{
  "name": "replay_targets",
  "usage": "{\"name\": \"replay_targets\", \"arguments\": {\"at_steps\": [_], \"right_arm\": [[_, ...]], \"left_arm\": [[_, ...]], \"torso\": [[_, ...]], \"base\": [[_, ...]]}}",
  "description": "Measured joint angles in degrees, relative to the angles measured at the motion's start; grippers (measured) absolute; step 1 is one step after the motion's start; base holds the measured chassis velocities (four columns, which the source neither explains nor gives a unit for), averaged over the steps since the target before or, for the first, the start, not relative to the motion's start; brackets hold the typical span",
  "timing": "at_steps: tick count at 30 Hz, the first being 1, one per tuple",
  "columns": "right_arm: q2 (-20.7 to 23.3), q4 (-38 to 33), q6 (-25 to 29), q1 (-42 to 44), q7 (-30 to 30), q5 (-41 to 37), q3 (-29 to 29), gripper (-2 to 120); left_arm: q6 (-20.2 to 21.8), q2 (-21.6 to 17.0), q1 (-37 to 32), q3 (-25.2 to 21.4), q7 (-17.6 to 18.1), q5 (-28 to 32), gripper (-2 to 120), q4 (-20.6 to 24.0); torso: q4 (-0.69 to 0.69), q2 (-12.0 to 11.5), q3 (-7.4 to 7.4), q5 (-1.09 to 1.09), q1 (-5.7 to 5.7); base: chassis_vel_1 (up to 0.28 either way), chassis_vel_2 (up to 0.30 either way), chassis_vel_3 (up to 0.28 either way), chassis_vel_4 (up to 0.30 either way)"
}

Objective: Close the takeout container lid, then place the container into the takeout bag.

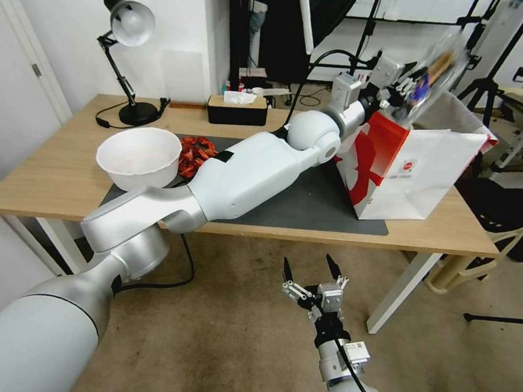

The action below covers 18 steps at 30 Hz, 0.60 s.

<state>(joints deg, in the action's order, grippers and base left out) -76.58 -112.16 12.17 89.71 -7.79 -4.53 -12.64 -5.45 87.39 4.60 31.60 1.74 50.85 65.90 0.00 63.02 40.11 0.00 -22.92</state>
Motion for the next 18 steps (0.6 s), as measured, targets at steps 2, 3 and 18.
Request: {"name": "replay_targets", "arguments": {"at_steps": [2, 3, 18], "right_arm": [[0.00, 0.02, 0.00, -0.02, 0.01, -0.01, 0.01, 100], [-0.01, 0.07, 0.00, -0.09, 0.04, -0.03, 0.08, 100], [-0.59, -0.11, -0.24, -0.08, -0.15, 0.34, -0.11, 100]], "left_arm": [[0.05, -0.18, -0.09, -0.04, 0.21, 0.19, 46, 0.27], [0.39, -0.89, -0.43, -0.20, 1.15, 1.09, 51, 1.26], [5.85, -15.80, -10.05, -5.57, 8.82, -1.29, 99, 17.64]], "torso": [[0.00, 0.00, 0.00, 0.00, 0.00], [-0.01, 0.00, 0.00, 0.00, 0.00], [0.00, 0.00, -0.01, -0.02, 0.01]], "base": [[0.000, 0.000, 0.000, 0.000], [0.000, 0.000, 0.000, 0.000], [0.000, 0.000, 0.000, 0.000]]}}
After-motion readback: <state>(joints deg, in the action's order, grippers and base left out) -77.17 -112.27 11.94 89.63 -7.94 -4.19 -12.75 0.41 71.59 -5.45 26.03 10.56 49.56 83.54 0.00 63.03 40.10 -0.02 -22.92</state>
